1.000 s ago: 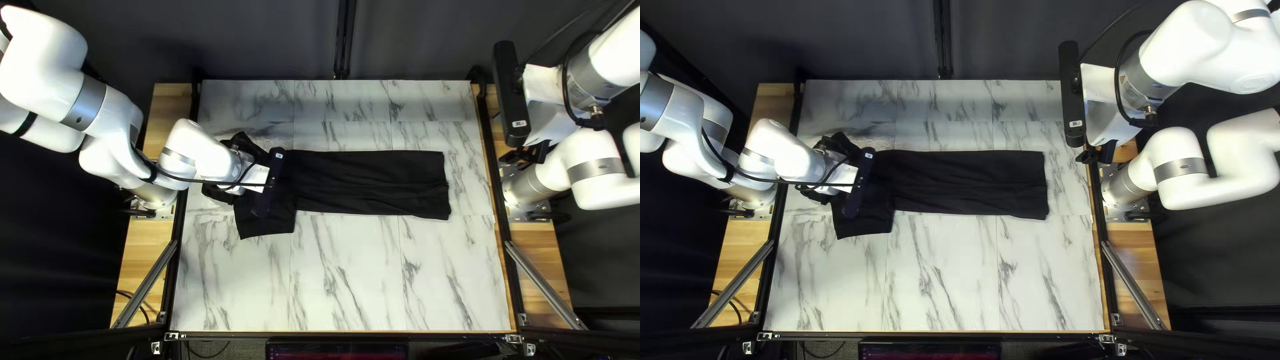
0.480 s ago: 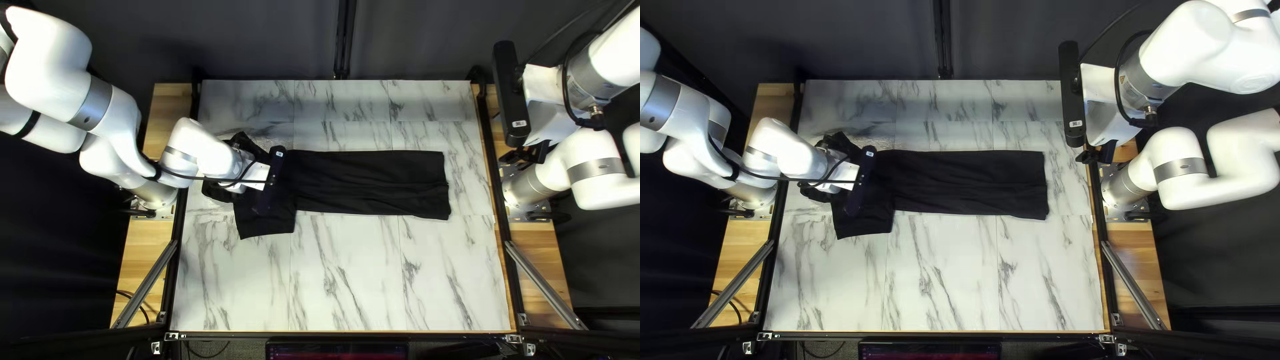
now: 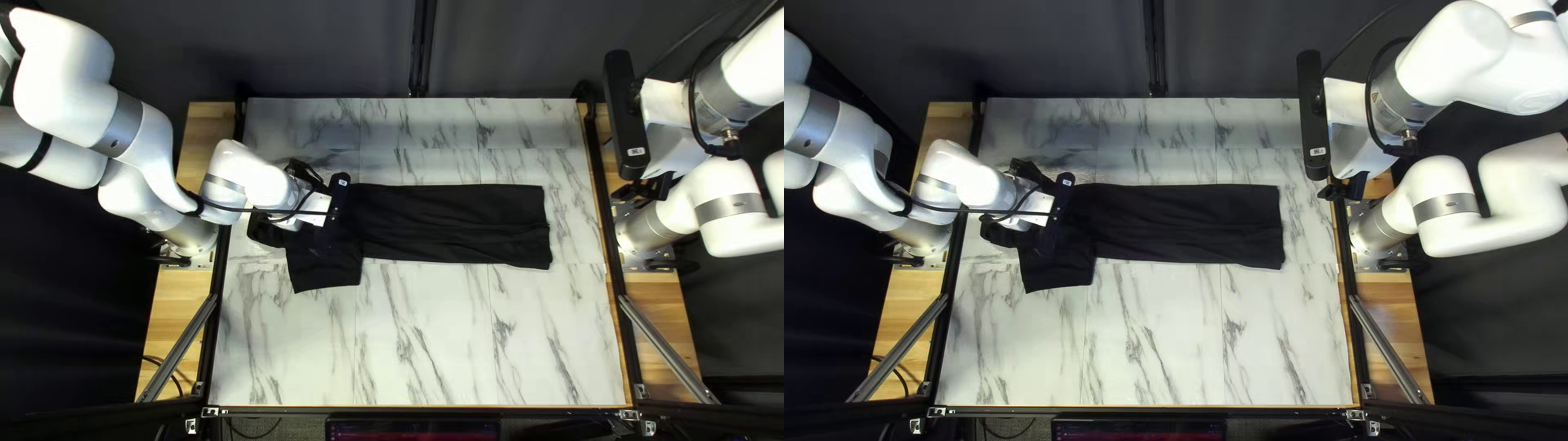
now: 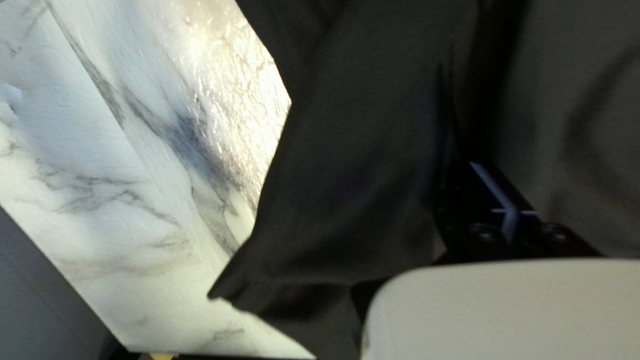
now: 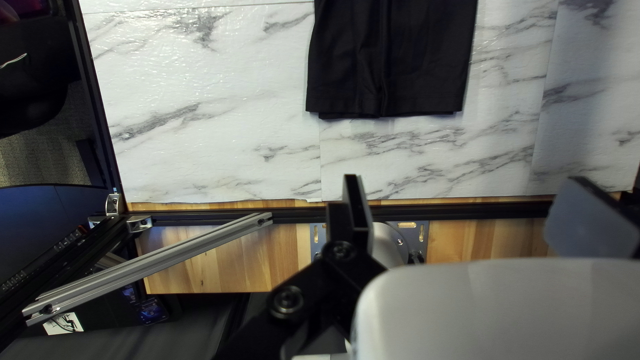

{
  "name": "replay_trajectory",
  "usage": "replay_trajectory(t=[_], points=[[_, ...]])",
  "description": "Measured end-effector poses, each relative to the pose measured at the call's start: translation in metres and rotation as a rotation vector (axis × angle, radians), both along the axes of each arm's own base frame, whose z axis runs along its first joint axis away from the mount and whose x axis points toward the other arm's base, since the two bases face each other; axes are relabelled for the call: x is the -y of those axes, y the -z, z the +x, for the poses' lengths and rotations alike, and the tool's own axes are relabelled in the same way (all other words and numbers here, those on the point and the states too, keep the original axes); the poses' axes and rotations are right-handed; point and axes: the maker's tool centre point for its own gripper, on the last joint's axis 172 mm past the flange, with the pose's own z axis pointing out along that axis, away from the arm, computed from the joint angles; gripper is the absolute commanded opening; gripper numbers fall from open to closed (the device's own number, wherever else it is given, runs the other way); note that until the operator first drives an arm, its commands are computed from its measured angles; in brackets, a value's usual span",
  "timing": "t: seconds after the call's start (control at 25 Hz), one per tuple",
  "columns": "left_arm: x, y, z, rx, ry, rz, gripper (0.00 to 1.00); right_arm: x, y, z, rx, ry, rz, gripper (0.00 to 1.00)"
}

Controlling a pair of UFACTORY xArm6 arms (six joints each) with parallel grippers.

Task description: Fold t-shirt

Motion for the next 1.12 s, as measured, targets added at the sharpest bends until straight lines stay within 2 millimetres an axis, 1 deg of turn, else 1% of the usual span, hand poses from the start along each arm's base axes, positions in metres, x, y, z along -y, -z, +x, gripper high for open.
replay_trajectory(t=[0.16,0.32,0.48,0.6,1.12], points=[[0.006,-0.018,0.003,0.004,0.006,0.022,0.08,0.000,0.000,0.000,0.000,0.000,0.000,1.00],[0.010,-0.030,0.004,0.006,0.010,0.043,0.07,0.000,0.000,0.000,0.000,0.000,0.000,1.00],[0.020,-0.039,0.007,0.008,0.020,0.060,0.07,0.000,0.000,0.000,0.000,0.000,0.000,1.00],[0.031,-0.047,0.009,0.011,0.028,0.075,0.07,0.000,0.000,0.000,0.000,0.000,0.000,1.00],[0.095,-0.089,0.014,0.040,0.086,0.141,0.05,0.000,0.000,0.000,0.000,0.000,0.000,1.00]])
